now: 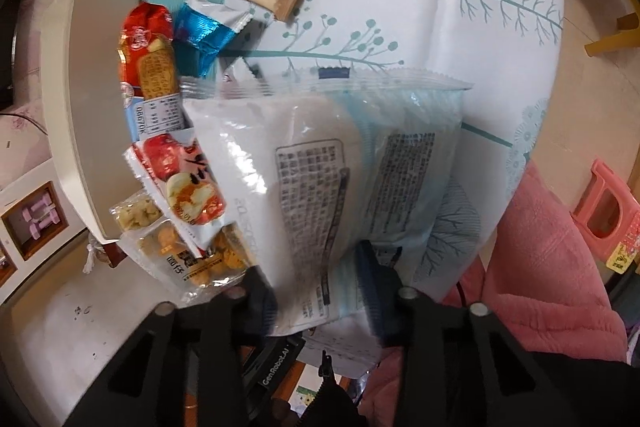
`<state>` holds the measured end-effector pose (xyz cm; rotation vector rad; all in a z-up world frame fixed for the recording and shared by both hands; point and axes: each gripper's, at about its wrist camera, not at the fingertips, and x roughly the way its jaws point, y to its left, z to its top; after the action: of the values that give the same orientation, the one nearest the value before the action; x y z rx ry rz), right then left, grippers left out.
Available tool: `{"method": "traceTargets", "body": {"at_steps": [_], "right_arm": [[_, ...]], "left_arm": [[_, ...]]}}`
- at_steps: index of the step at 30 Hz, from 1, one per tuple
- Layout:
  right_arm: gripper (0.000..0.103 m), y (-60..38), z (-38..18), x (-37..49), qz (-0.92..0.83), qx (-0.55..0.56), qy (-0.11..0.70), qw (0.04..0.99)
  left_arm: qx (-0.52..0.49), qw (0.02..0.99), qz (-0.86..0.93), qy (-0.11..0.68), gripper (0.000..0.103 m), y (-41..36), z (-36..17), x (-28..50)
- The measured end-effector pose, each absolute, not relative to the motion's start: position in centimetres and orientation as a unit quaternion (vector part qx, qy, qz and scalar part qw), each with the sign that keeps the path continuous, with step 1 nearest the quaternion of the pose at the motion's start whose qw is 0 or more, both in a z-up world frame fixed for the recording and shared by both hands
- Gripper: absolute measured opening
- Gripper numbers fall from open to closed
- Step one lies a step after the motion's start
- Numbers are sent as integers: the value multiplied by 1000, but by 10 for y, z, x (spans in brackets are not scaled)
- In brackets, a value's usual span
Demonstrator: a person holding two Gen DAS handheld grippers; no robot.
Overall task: Organize snacks
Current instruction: 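Close left tool on cream-red packet while right tool closes on white-blue bag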
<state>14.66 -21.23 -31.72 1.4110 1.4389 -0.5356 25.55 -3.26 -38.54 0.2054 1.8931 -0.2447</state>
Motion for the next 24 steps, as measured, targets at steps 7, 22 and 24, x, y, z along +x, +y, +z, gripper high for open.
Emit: {"method": "traceTargets", "body": {"at_steps": [7,22,24], "right_arm": [[17,-211,-304,134,-219,583,581,524],[10,-212,-255,128,-184,565,567,570],[10,-213,-245,128,-174,560,564,581]], "left_arm": [[90,574,-101,807,45,-25,-380,241],[85,617,-136,770,45,-3,-318,225],[83,627,-138,762,45,-4,-305,223]]}}
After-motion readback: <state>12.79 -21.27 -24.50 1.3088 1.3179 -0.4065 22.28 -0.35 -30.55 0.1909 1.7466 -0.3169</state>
